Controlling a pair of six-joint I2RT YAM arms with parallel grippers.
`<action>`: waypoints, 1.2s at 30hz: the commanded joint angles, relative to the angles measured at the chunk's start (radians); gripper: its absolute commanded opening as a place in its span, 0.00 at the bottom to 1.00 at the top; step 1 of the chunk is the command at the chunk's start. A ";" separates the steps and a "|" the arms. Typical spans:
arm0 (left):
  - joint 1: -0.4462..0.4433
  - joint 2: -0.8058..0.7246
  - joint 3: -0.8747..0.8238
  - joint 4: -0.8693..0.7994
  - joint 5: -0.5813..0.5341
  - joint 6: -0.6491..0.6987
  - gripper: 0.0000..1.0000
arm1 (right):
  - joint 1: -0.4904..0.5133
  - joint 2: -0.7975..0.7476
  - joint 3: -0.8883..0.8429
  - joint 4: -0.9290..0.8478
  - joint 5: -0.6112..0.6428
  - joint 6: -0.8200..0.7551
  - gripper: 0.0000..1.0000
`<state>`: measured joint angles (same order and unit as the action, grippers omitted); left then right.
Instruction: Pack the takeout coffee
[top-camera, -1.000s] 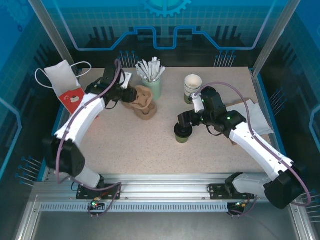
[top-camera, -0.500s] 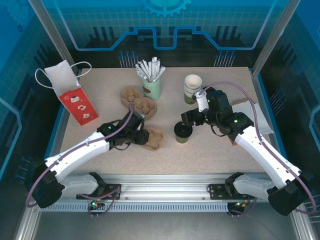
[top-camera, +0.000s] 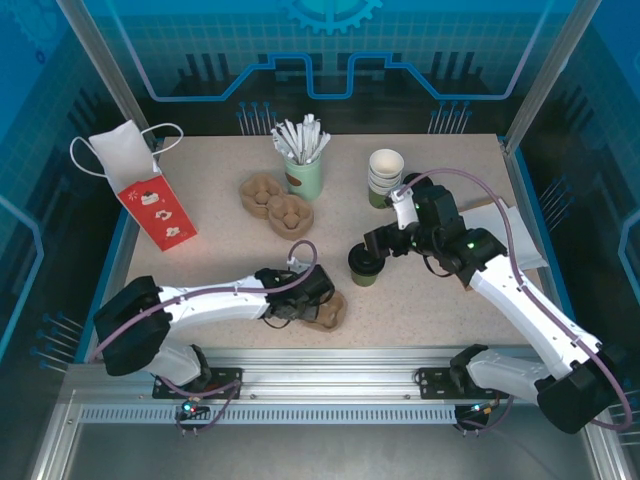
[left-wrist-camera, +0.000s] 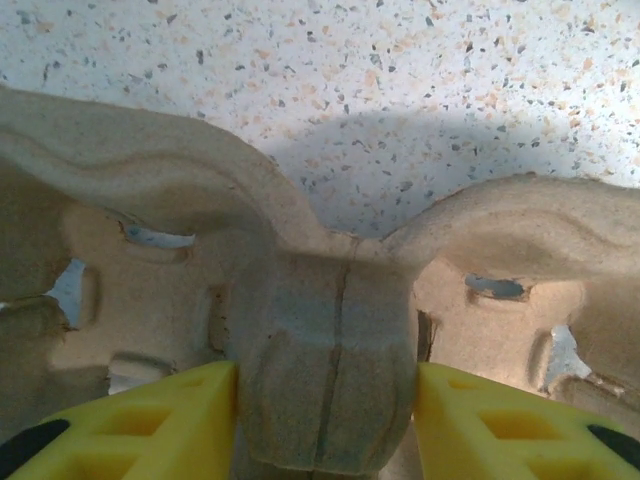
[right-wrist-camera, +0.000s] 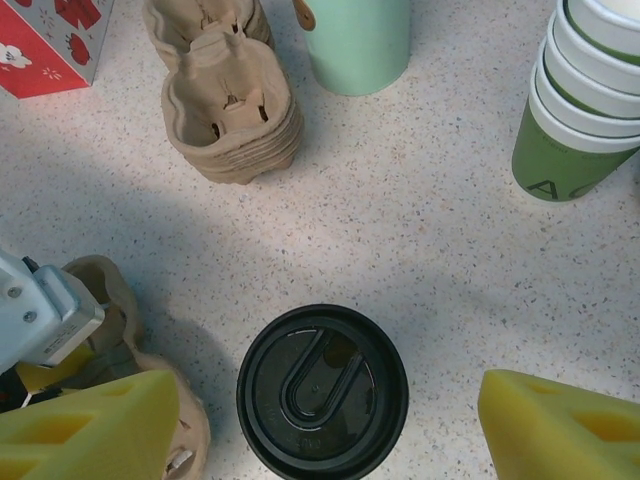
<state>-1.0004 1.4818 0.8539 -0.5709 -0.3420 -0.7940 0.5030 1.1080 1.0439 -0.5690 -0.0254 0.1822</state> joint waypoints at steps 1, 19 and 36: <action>-0.012 0.017 0.042 -0.032 -0.051 -0.058 0.53 | -0.013 -0.022 -0.016 -0.003 0.003 -0.014 0.80; 0.466 -0.366 0.198 -0.033 0.046 0.334 0.73 | 0.148 -0.044 0.019 0.006 0.027 -0.043 0.81; 1.099 -0.127 0.719 -0.116 0.086 0.536 0.74 | 0.235 0.093 0.115 0.081 -0.033 -0.071 0.81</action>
<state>0.0574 1.3308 1.5215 -0.6437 -0.2825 -0.3042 0.7204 1.1984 1.1213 -0.5110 -0.0223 0.1383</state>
